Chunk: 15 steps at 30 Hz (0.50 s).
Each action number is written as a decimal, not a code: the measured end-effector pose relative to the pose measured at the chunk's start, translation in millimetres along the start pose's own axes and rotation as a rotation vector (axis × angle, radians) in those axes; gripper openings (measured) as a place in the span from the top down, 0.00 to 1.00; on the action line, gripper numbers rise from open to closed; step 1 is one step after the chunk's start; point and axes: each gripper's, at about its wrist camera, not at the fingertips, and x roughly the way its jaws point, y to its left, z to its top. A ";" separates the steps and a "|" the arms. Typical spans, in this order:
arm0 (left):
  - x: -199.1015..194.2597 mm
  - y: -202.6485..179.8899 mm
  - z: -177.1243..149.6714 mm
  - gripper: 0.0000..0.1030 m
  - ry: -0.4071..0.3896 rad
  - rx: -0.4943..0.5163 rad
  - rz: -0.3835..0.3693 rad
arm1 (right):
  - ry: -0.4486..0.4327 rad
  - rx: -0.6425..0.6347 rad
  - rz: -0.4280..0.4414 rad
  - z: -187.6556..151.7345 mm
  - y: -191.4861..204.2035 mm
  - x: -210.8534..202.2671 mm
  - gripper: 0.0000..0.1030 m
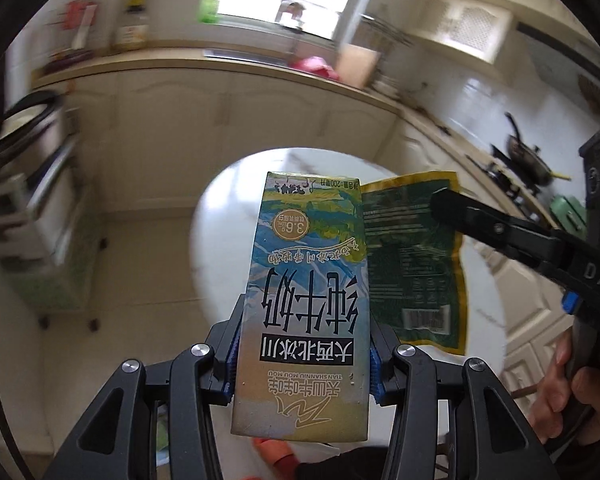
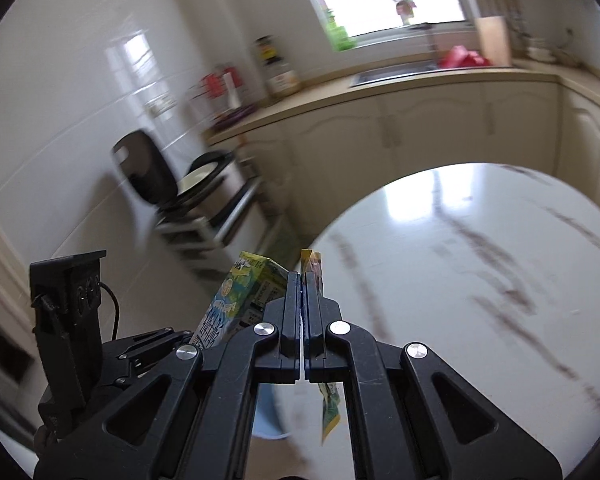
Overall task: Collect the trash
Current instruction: 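Carry both items over the blue bin and open both tools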
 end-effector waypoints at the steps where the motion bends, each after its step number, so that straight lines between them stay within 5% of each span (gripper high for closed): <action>1: -14.5 19.7 -13.1 0.57 -0.004 -0.030 0.018 | 0.005 -0.009 0.016 -4.0 11.2 4.7 0.98; 8: -79.9 109.6 -101.6 0.57 -0.006 -0.172 0.114 | 0.117 -0.117 0.085 -51.3 98.3 66.4 0.98; 15: -80.3 192.2 -179.8 0.57 0.076 -0.352 0.149 | 0.249 -0.208 0.091 -101.5 146.8 148.4 0.98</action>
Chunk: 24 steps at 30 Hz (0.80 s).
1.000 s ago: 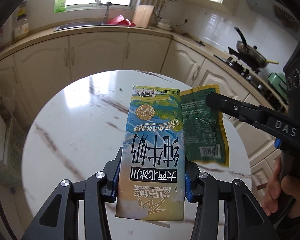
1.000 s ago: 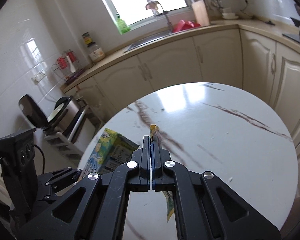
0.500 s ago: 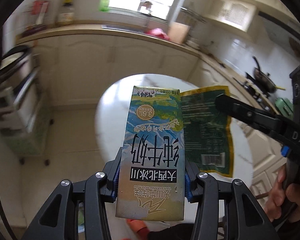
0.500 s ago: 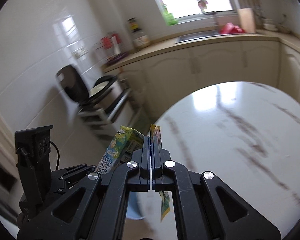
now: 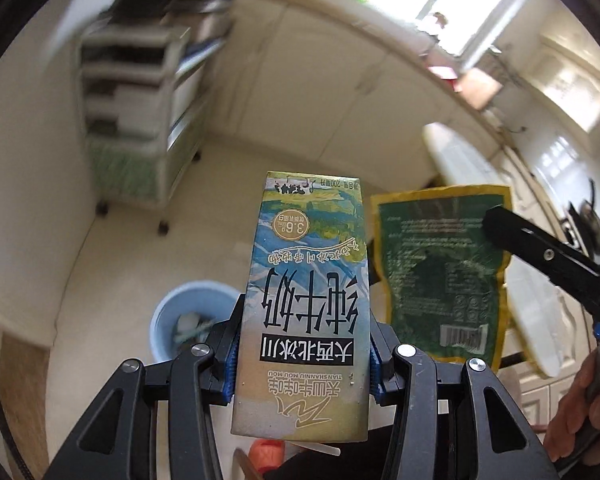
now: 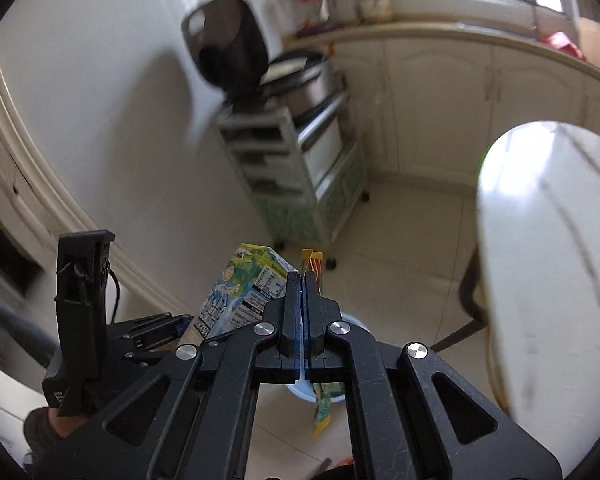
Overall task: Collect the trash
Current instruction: 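Carry both items over the blue bin and open both tools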
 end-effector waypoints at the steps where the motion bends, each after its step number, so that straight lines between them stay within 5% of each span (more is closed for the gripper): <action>1: 7.9 16.6 -5.5 0.57 0.023 -0.025 0.006 | 0.017 -0.003 0.000 -2.2 1.9 13.5 0.98; 12: 104.4 134.9 -45.6 0.56 0.306 -0.153 0.098 | 0.260 0.000 -0.019 -50.3 -16.1 190.8 0.98; 18: 128.1 170.4 -59.5 0.49 0.417 -0.206 0.146 | 0.344 0.017 -0.023 -68.0 -34.9 249.6 0.98; 24: 131.4 184.5 -57.7 0.41 0.443 -0.269 0.189 | 0.398 0.022 -0.025 -85.8 -45.2 279.5 0.98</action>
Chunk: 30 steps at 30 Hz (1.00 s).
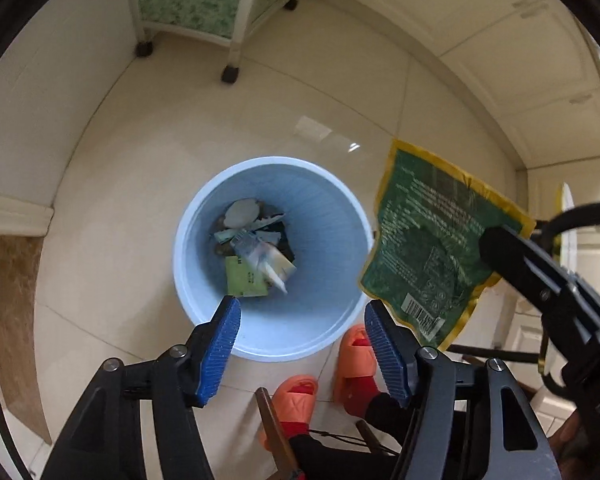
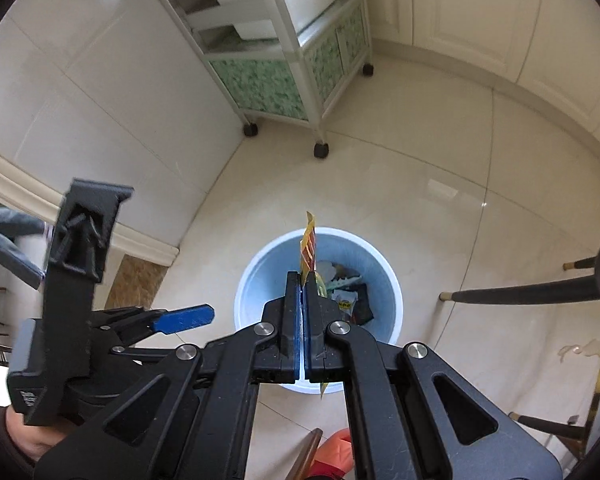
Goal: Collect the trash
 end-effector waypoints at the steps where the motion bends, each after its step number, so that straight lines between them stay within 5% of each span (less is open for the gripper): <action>1: -1.6 -1.6 1.9 0.41 0.000 -0.013 0.010 | 0.007 -0.001 0.002 -0.1 0.2 2.0 0.98; 5: -16.9 3.6 -1.0 0.41 -0.012 -0.070 0.017 | 0.030 0.007 0.000 -3.0 0.6 7.3 0.93; 7: -33.6 -2.8 -5.2 0.41 -0.032 -0.075 0.020 | 0.023 0.009 -0.025 -3.9 1.6 -0.7 0.79; 12: -85.2 -91.9 -20.5 0.41 -0.143 -0.023 -0.052 | -0.091 -0.039 -0.127 -9.9 21.3 -59.7 0.54; 17: -174.6 -138.6 -68.4 0.41 -0.323 0.097 -0.145 | -0.320 -0.055 -0.324 -37.9 41.9 -176.7 0.28; 22: -271.4 -192.3 -142.6 0.38 -0.538 0.283 -0.228 | -0.516 -0.013 -0.445 -79.8 45.3 -290.5 0.16; 30: -382.0 -273.8 -271.8 0.26 -0.760 0.545 -0.332 | -0.772 0.121 -0.628 -170.7 32.8 -449.4 0.02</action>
